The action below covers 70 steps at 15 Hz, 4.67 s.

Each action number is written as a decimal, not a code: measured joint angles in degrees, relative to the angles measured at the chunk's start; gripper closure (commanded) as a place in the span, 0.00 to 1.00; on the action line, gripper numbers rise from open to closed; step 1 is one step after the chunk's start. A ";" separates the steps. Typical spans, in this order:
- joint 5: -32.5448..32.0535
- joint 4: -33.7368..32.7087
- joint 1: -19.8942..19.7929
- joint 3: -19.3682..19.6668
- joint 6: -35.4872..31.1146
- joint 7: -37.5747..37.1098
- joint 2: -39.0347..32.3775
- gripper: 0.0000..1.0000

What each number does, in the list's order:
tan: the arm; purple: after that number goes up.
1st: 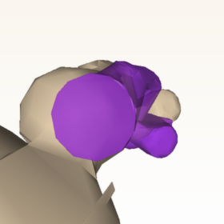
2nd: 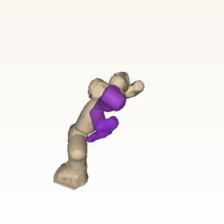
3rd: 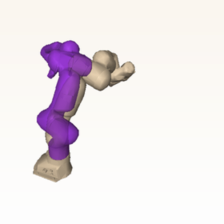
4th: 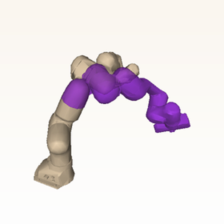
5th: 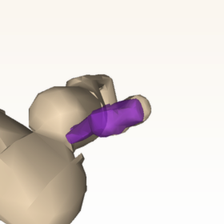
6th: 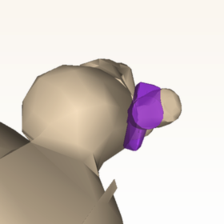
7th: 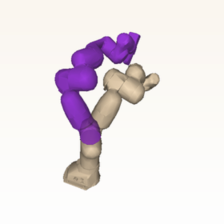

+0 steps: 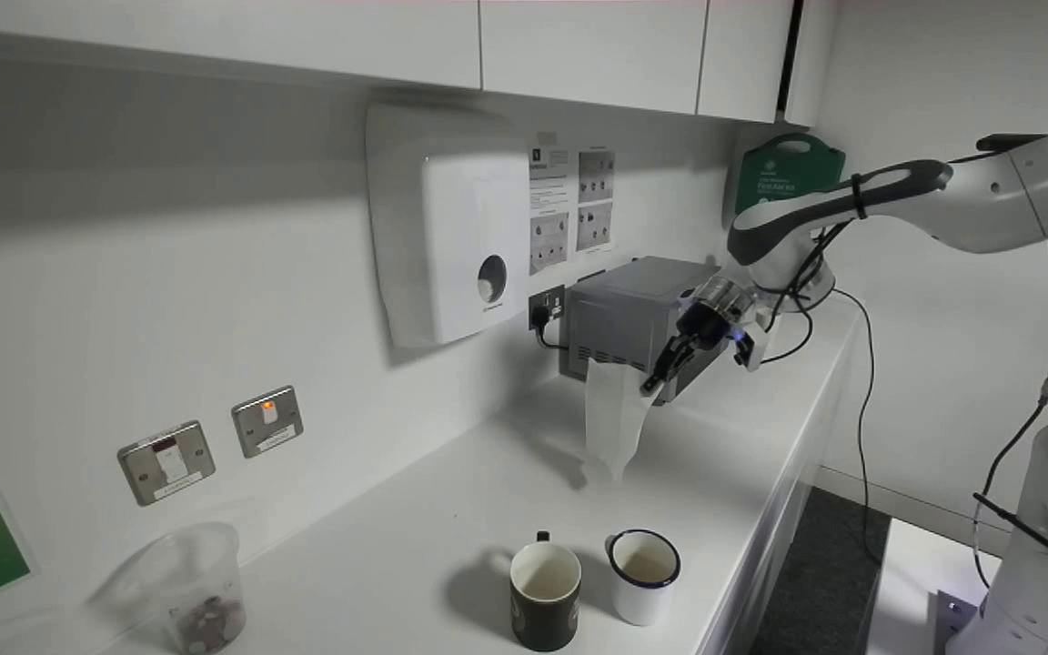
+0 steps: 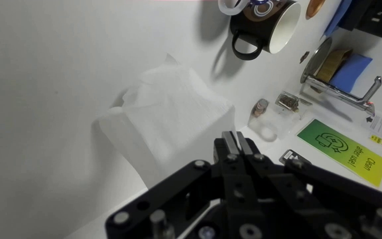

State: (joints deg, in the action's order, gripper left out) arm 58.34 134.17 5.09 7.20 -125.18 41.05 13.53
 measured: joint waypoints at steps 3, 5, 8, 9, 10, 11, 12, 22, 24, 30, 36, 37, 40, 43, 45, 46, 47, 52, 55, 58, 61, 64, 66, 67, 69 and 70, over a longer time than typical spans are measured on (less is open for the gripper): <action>3.80 -1.06 0.01 -0.92 0.84 0.00 -0.38 1.00; 6.69 -2.07 0.01 -1.33 2.11 0.01 -0.88 1.00; 10.60 -3.37 -0.01 -1.44 4.77 0.23 -1.57 1.00; 11.59 -3.82 -0.11 -1.44 5.80 0.42 -1.95 1.00; 12.42 -4.25 -0.30 -1.44 6.66 0.77 -2.46 1.00; 13.09 -4.65 -0.63 -1.44 7.56 1.26 -3.13 1.00; 13.69 -5.12 -0.95 -1.35 8.54 1.92 -3.96 1.00; 21.04 -11.81 -5.15 -1.24 17.16 8.80 -16.92 1.00; 21.52 -13.06 -5.25 -1.27 17.51 8.92 -18.70 1.00; 21.70 -14.43 -5.27 -1.37 17.58 9.17 -20.32 1.00; 21.82 -14.28 -6.77 -1.30 18.01 9.77 -20.44 1.00; 22.17 -14.20 -7.14 -1.23 18.49 9.93 -20.44 1.00; 23.25 -14.16 -7.75 -1.24 19.23 11.50 -20.44 1.00; 23.56 -14.17 -7.74 -1.60 19.23 12.41 -20.44 1.00; 23.61 -14.17 -7.70 -1.99 19.23 12.74 -20.44 1.00; 23.67 -14.17 -7.68 -2.20 19.23 12.82 -20.44 1.00; 23.78 -14.17 -7.66 -2.45 19.23 12.89 -20.44 1.00; 25.65 -14.12 -7.37 -3.79 19.23 13.49 -20.61 1.00; 27.52 -14.05 -7.14 -4.88 19.23 14.93 -21.25 1.00; 29.27 -14.05 -6.53 -5.40 19.23 16.57 -22.54 1.00; 30.64 -14.04 -6.29 -5.67 19.23 18.04 -23.82 1.00; 31.29 -14.04 -6.32 -5.63 19.23 19.01 -24.72 1.00; 31.31 -13.92 -6.48 -5.49 19.23 19.16 -25.03 1.00; 31.32 -13.83 -6.60 -5.37 19.23 19.16 -25.05 1.00; 31.32 -13.64 -6.77 -4.91 19.23 19.16 -25.05 1.00; 31.32 -13.55 -6.79 -4.61 19.23 19.16 -25.05 1.00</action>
State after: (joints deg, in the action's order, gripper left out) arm 89.66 120.62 -1.70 2.58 -105.96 60.22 -11.52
